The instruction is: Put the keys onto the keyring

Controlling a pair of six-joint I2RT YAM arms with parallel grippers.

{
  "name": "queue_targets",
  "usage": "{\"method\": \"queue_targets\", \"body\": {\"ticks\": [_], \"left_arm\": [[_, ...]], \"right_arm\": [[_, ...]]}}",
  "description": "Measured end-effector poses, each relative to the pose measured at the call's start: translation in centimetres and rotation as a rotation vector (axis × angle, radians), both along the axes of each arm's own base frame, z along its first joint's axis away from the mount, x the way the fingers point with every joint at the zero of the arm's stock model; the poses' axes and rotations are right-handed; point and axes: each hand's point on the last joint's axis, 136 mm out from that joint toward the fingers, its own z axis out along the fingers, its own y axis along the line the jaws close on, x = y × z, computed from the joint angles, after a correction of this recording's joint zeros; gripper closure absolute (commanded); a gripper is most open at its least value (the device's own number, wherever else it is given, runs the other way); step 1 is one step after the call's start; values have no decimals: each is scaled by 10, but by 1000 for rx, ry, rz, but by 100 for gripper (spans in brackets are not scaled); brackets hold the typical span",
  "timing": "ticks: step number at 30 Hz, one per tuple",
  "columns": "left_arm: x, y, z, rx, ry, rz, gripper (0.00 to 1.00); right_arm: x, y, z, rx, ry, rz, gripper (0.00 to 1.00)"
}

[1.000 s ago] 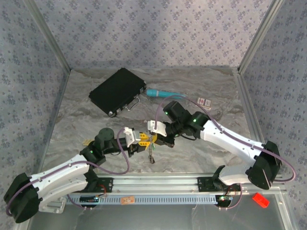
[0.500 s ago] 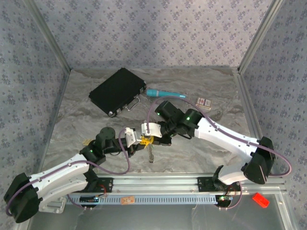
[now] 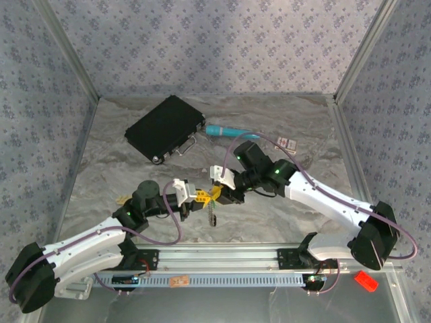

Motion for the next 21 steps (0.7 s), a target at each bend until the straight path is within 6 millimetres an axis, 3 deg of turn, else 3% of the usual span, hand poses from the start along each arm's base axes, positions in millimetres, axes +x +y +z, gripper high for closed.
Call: {"method": "queue_targets", "body": {"ticks": [4, 8, 21], "left_arm": [[0, 0, 1, -9, 11, 3, 100], [1, 0, 1, -10, 15, 10, 82], [0, 2, -11, 54, 24, 4, 88]], "right_arm": [[0, 0, 1, 11, 20, -1, 100], [-1, -1, 1, 12, 19, 4, 100], [-5, -1, -9, -179, -74, 74, 100]]}}
